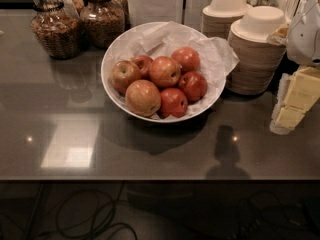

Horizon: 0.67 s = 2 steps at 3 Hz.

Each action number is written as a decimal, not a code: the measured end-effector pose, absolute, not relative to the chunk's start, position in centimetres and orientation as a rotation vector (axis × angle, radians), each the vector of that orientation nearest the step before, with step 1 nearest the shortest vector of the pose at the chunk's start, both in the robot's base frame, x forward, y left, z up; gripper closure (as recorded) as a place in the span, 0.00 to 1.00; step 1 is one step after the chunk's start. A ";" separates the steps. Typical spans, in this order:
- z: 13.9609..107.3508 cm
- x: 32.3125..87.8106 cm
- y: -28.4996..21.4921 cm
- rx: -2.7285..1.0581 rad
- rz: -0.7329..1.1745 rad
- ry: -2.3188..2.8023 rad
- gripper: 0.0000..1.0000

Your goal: Pick apple from white bowl

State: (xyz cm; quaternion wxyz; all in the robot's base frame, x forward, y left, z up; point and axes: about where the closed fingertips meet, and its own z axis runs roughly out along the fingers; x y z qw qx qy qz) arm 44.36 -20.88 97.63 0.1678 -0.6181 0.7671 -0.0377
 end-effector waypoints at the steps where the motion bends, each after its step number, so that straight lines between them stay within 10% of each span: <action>1: 97.5 45.9 -18.9 -1.837 -0.093 2.044 0.00; 2: 97.8 48.1 -16.2 -1.927 -0.024 1.840 0.00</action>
Offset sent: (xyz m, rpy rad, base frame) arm 0.0605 0.0799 0.0056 0.1937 -0.1514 0.4835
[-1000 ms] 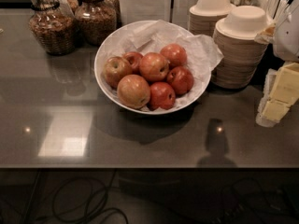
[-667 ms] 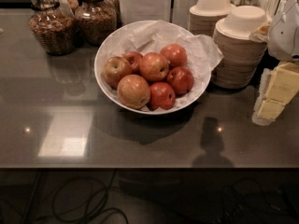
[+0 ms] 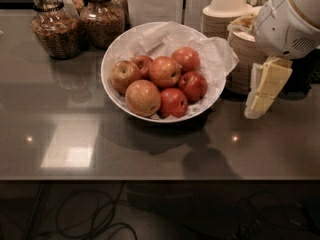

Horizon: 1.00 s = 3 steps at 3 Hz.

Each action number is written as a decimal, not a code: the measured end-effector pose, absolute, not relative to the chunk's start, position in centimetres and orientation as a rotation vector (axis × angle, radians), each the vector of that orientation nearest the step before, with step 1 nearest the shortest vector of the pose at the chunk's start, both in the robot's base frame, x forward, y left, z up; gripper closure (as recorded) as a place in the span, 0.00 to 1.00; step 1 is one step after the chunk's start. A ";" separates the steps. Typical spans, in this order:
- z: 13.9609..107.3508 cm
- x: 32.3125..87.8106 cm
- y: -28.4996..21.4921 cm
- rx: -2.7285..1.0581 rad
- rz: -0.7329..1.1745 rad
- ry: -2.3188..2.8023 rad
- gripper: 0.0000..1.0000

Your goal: Pick apple from white bowl

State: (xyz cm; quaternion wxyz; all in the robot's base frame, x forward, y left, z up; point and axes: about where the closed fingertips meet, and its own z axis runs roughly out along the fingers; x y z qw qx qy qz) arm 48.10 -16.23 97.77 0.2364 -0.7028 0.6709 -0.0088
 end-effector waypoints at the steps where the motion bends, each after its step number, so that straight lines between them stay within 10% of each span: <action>1: 97.9 48.0 -16.0 -1.950 -0.029 1.808 0.00; 3: 97.0 50.6 -14.4 -1.862 0.123 1.706 0.00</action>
Offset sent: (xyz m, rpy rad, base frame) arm -0.0004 0.0022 0.0013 -0.0038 -0.0111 0.0301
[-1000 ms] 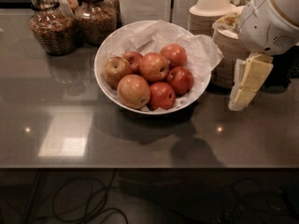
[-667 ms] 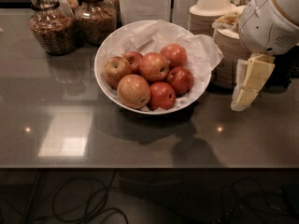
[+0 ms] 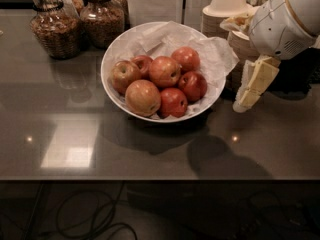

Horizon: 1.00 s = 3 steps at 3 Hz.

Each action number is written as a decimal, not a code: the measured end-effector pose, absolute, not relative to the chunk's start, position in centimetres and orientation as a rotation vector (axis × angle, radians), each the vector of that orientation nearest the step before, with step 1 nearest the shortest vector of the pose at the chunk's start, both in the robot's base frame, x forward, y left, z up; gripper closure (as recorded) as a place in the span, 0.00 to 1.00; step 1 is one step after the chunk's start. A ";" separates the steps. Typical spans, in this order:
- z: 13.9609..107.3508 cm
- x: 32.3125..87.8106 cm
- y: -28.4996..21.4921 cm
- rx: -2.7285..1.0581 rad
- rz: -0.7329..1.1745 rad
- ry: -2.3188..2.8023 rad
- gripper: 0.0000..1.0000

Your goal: Pick apple from white bowl

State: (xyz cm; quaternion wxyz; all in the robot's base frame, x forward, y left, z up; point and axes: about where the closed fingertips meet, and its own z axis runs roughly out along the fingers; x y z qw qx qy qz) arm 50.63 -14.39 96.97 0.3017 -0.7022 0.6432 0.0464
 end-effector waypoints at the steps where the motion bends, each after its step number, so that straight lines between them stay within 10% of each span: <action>1: 96.7 53.9 -11.2 -1.823 0.268 1.569 0.00; 3: 95.2 57.1 -6.4 -1.835 0.466 1.439 0.06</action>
Offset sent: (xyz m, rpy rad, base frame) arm 0.0810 0.0815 -0.0116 0.3557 0.0380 0.2268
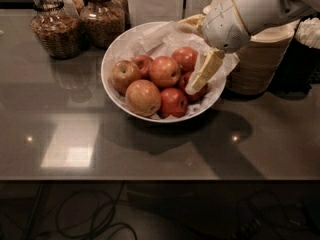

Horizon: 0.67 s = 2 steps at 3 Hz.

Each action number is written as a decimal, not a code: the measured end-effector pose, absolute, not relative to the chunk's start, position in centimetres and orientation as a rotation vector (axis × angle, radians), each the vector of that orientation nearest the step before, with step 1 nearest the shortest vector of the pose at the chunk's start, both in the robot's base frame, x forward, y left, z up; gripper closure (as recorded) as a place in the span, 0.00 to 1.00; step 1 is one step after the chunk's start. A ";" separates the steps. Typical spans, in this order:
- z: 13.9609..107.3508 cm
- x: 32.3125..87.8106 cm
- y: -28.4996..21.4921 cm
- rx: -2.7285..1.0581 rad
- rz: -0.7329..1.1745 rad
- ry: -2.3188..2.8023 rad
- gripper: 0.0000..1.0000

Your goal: Pick apple from white bowl

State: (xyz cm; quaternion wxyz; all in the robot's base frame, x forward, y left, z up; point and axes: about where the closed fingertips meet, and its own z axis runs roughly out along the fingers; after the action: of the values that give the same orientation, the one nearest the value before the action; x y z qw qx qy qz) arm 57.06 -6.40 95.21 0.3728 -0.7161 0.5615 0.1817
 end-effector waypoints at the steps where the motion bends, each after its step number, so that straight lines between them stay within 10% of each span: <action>1: 94.1 57.5 -4.9 -1.869 0.508 1.421 0.05; 2: 93.2 57.8 -4.2 -1.896 0.523 1.420 0.05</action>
Offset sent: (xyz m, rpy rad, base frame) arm 0.0116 0.0266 -0.0299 -0.0339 0.0535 0.0766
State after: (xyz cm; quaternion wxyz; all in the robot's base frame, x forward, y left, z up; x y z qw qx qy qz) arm 57.83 -4.17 93.16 0.3503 -0.7321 0.5482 0.2020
